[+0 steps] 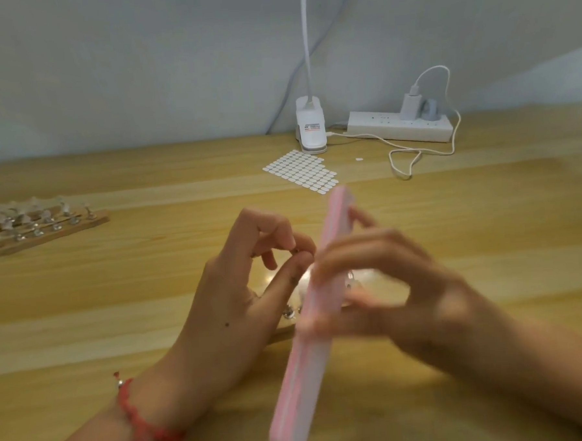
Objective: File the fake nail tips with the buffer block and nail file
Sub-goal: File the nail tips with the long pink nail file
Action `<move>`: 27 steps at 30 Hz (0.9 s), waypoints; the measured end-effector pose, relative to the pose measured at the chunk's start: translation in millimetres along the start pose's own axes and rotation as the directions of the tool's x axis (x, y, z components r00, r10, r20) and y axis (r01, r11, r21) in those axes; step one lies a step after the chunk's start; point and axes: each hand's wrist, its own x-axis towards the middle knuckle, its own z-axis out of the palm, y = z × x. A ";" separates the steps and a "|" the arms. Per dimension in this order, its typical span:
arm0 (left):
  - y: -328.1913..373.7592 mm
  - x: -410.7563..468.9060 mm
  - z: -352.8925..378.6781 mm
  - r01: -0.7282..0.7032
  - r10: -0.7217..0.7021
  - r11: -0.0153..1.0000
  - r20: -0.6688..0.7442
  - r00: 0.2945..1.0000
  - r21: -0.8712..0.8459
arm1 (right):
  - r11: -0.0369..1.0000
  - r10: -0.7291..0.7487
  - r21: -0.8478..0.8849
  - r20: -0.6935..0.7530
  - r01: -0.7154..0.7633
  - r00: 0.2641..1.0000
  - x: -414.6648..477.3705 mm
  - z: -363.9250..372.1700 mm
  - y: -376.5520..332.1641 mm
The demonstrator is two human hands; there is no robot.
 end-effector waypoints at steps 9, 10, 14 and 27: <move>-0.7 -0.8 0.0 -0.005 0.005 1.000 0.038 0.999 0.009 | 1.000 -0.004 0.023 0.013 0.004 1.000 -0.2 2.6 0.6; -0.3 -0.8 -0.2 -0.028 0.026 0.999 0.051 0.998 0.035 | 0.997 0.078 0.013 -0.036 -0.077 0.996 2.6 -2.0 10.5; 2.4 -0.1 2.4 -0.056 0.048 0.994 0.084 0.995 0.094 | 0.990 0.138 -0.003 -0.054 -0.138 0.989 1.6 -4.1 9.3; 3.9 -2.6 2.3 -0.032 0.029 0.996 0.035 0.999 0.085 | 1.000 0.016 0.025 0.006 -0.016 1.000 -1.4 2.8 -2.7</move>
